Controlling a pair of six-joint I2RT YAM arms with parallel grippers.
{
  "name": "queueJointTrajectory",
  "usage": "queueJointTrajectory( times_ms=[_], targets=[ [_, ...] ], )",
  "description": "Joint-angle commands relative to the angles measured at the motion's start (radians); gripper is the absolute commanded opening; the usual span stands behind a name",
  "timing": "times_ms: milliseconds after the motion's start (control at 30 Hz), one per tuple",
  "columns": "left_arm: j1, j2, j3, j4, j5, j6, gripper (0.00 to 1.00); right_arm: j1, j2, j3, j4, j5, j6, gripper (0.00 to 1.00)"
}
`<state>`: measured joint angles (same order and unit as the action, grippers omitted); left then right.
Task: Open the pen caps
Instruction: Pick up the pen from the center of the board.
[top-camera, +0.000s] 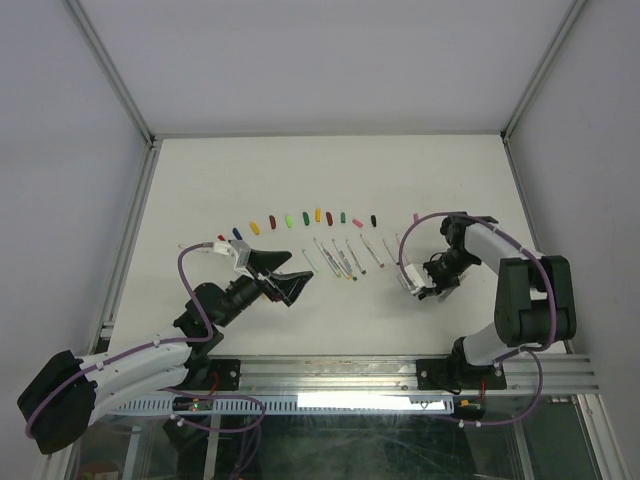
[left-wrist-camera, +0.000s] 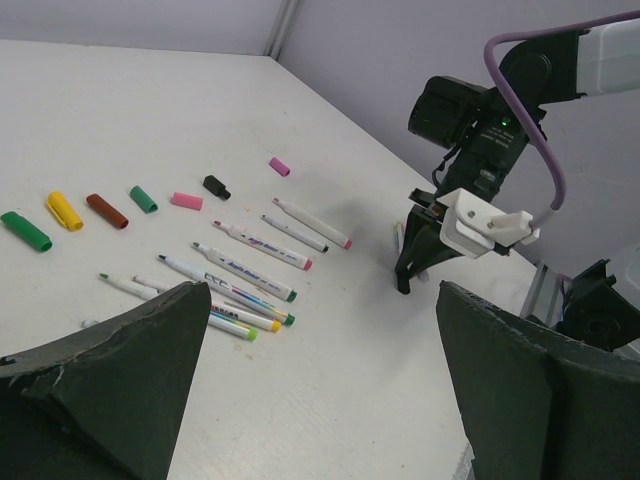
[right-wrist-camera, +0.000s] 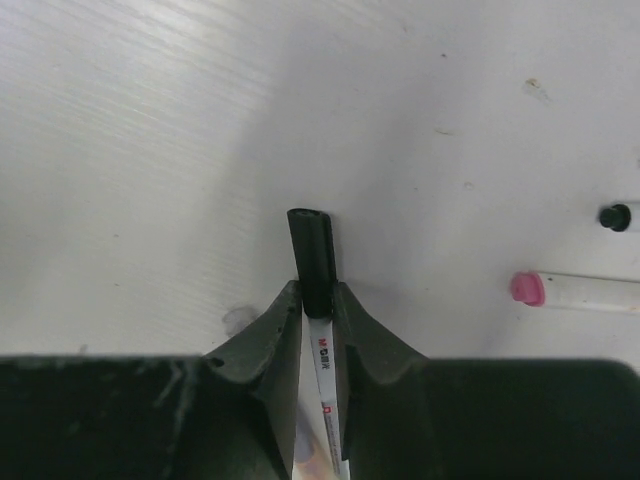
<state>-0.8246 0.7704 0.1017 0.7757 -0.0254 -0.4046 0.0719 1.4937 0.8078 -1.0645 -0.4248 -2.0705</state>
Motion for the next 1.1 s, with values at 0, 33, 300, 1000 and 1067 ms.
queueJointTrajectory(
  times_ms=[0,33,300,1000,1067],
  targets=[
    [0.002,-0.017,-0.009,0.019,-0.015,-0.005,0.99,0.006,0.049,0.071,0.034,0.027,-0.002,0.17],
    [0.002,-0.018,-0.009,0.017,-0.017,-0.005,0.99,0.006,0.061,0.083,0.035,0.035,0.001,0.16],
    [0.002,-0.032,-0.012,0.000,-0.029,0.001,0.99,0.001,0.135,0.174,0.049,0.095,0.010,0.14],
    [0.002,-0.047,-0.017,-0.016,-0.044,0.007,0.99,-0.069,0.258,0.354,0.075,0.136,0.048,0.30],
    [0.002,-0.052,-0.017,-0.020,-0.046,0.007,0.99,-0.085,0.266,0.367,0.072,0.136,0.054,0.31]
  ],
)
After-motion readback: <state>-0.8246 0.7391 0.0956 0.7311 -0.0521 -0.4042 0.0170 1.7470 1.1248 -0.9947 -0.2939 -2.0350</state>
